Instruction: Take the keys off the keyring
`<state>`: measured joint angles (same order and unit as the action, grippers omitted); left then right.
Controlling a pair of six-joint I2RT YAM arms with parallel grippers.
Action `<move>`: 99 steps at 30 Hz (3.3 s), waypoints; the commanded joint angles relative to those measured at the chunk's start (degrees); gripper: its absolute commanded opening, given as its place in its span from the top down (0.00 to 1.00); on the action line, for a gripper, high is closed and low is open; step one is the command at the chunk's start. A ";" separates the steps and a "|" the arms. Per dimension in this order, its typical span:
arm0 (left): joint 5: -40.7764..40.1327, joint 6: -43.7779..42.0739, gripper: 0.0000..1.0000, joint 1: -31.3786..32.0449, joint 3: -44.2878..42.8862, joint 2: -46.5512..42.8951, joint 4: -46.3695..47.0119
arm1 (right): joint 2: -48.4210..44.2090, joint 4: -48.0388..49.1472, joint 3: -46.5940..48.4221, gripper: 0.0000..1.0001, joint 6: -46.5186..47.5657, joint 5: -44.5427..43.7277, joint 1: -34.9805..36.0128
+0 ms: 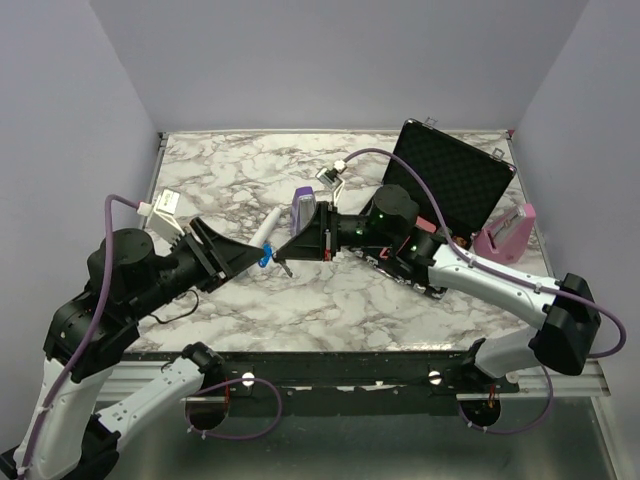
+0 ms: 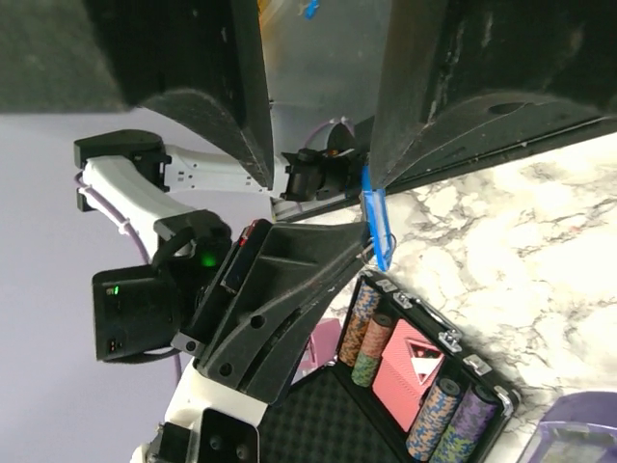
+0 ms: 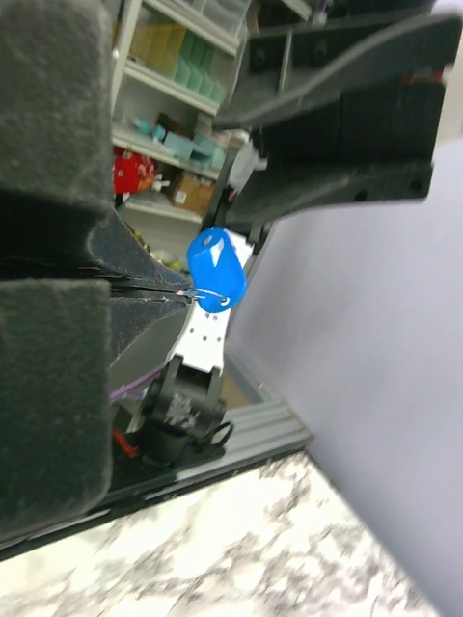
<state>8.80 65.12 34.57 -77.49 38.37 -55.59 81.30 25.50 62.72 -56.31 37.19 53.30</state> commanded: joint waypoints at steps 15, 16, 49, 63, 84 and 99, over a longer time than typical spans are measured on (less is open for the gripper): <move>16.32 -28.29 0.48 -0.11 1.02 -1.63 -1.10 | -8.70 -33.67 5.13 0.99 15.80 12.28 0.32; 17.91 -28.91 0.48 -0.11 1.46 -1.63 -0.05 | -9.13 -33.23 5.05 0.99 15.62 13.08 0.49; 37.96 -25.75 0.55 1.12 10.61 -2.95 21.23 | -14.32 -31.20 7.42 0.99 14.04 13.79 5.06; 31.81 -15.57 0.66 3.49 20.61 -8.74 33.86 | -16.52 -29.64 5.75 0.99 13.69 5.35 5.15; 25.31 -9.22 0.68 4.46 27.57 -13.67 47.07 | -16.79 -24.35 3.46 0.99 11.67 5.18 5.32; 22.50 -10.28 0.65 8.32 26.52 -11.56 45.13 | -17.40 -24.35 3.46 0.99 11.93 4.47 5.24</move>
<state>33.63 55.57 41.41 -50.11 26.02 -10.39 65.06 -0.43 66.67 -44.16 42.87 58.15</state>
